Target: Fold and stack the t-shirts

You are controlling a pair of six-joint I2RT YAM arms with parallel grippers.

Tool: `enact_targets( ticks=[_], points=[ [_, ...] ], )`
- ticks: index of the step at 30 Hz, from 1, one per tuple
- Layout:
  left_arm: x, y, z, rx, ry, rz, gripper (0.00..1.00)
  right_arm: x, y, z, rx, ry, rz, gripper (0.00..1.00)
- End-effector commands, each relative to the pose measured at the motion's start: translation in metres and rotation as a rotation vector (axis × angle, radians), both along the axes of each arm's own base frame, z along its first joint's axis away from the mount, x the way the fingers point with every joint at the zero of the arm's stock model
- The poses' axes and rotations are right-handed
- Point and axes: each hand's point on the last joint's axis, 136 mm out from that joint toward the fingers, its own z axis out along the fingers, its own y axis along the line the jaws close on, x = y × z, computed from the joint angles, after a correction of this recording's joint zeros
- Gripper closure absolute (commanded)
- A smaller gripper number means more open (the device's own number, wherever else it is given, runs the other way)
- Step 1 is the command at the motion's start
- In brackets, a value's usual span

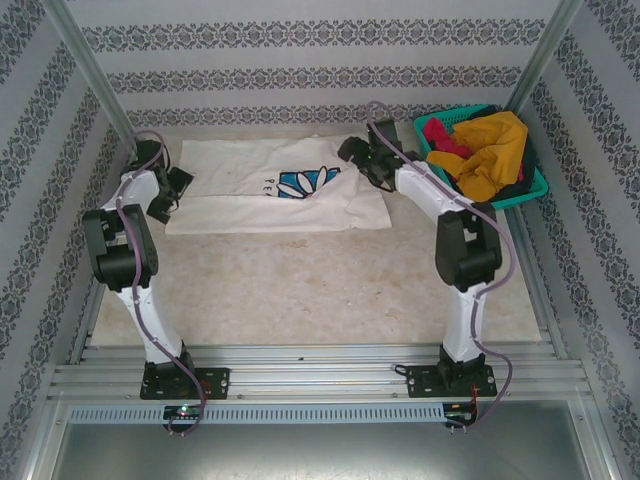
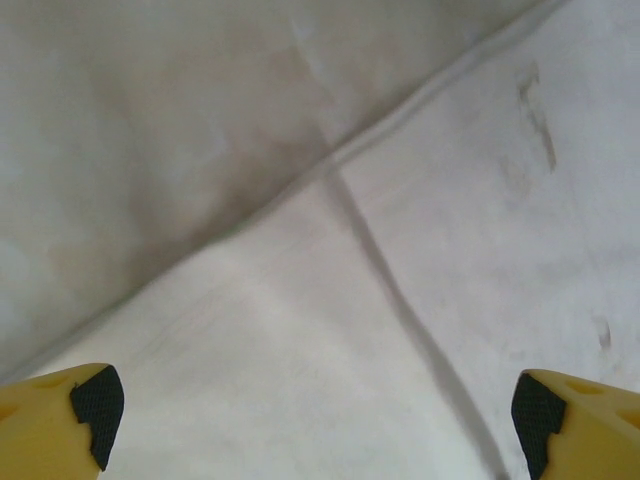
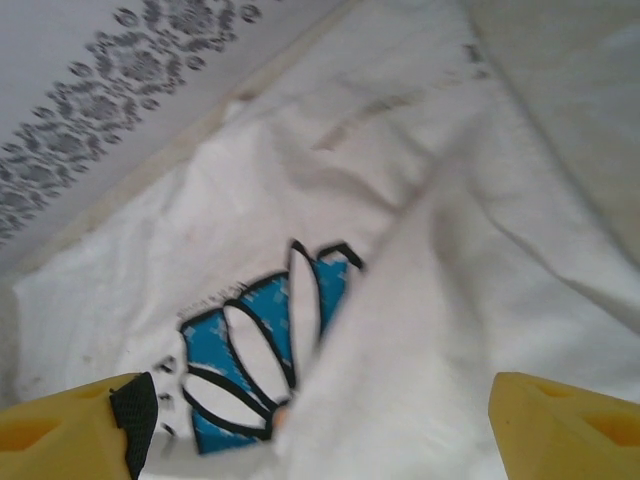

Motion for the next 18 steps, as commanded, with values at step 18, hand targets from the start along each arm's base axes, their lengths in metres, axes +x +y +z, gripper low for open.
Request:
enact_targets(
  ticks=[18],
  points=[
    [-0.030, -0.043, -0.069, -0.077, 0.051, -0.117, 0.00, -0.070, -0.008, -0.141, 0.078, 0.279, 0.006, 0.27]
  ],
)
